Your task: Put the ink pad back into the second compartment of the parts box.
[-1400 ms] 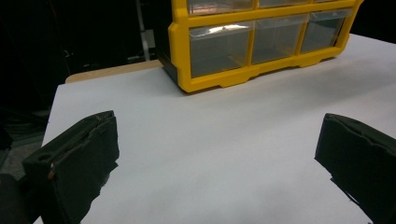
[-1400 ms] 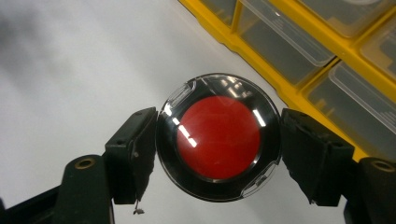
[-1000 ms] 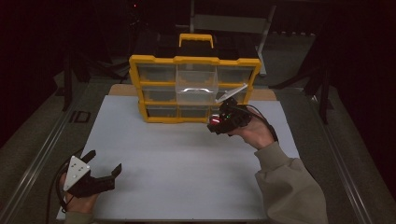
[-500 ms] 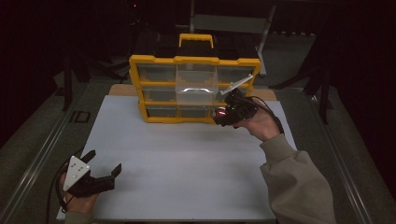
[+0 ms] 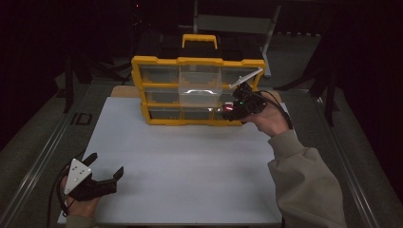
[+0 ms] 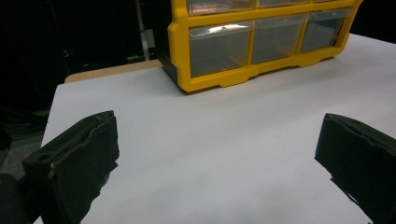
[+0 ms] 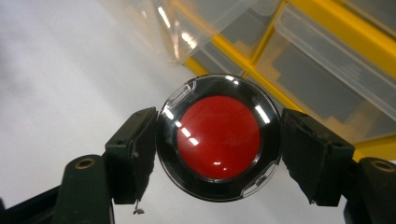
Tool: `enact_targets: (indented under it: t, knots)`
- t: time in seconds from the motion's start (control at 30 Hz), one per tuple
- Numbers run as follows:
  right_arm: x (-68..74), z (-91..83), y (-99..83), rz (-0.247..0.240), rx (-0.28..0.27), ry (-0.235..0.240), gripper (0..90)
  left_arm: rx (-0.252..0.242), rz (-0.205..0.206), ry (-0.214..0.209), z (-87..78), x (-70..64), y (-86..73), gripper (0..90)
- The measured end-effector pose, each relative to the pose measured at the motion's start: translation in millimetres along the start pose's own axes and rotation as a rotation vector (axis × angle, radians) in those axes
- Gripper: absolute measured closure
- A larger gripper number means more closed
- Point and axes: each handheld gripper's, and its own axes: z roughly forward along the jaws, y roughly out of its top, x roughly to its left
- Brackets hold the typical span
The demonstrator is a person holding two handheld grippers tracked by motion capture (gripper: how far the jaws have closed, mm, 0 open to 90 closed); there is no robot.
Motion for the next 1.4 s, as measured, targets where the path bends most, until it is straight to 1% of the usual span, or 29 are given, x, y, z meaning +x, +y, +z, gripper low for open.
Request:
enact_targets:
  t: [0.2,0.37,0.5,0.67,0.73,0.77,0.83,0.9,1.07,1.23,1.4]
  knots:
    - [-5.4,-3.4,5.9,0.001,-0.001,-0.005,29.6,0.0,0.0,0.0,0.1,0.0,0.0,0.2]
    - [-7.0,-5.2,10.2,0.003,0.0,-0.007,29.5,0.0,-0.001,0.001,-0.2,0.3,-0.1,0.2]
    - [-12.0,-8.8,14.7,0.015,-0.004,-0.011,29.6,0.0,-0.001,0.001,-0.2,0.2,-0.1,0.2]
    - [-13.6,-13.0,18.3,0.016,0.001,-0.017,29.5,-0.001,-0.001,0.001,-0.3,0.3,0.0,0.2]
    - [-14.1,-15.7,21.4,0.004,0.003,-0.018,29.6,-0.001,0.0,0.0,-0.1,0.0,0.1,0.2]
    - [-13.8,-16.7,22.5,0.01,0.007,-0.02,29.6,-0.001,0.0,0.0,-0.1,-0.1,0.2,0.2]
    - [-14.4,-17.3,23.5,0.003,0.009,-0.021,29.6,0.0,0.002,0.0,-0.1,0.0,0.1,0.2]
    - [-15.2,-19.6,26.5,0.006,0.015,-0.026,29.6,-0.001,0.0,-0.001,-0.1,0.0,0.1,0.2]
    - [-18.4,-22.5,31.1,0.012,0.019,-0.023,29.6,-0.001,0.001,-0.001,0.2,0.0,0.0,0.2]
    - [-18.9,-24.5,36.1,0.004,0.023,-0.023,29.6,-0.002,-0.001,-0.001,0.5,-0.1,-0.1,0.2]
    - [-20.6,-30.4,42.1,-0.004,0.02,-0.026,29.5,0.002,0.002,-0.003,0.8,0.2,-0.4,0.2]
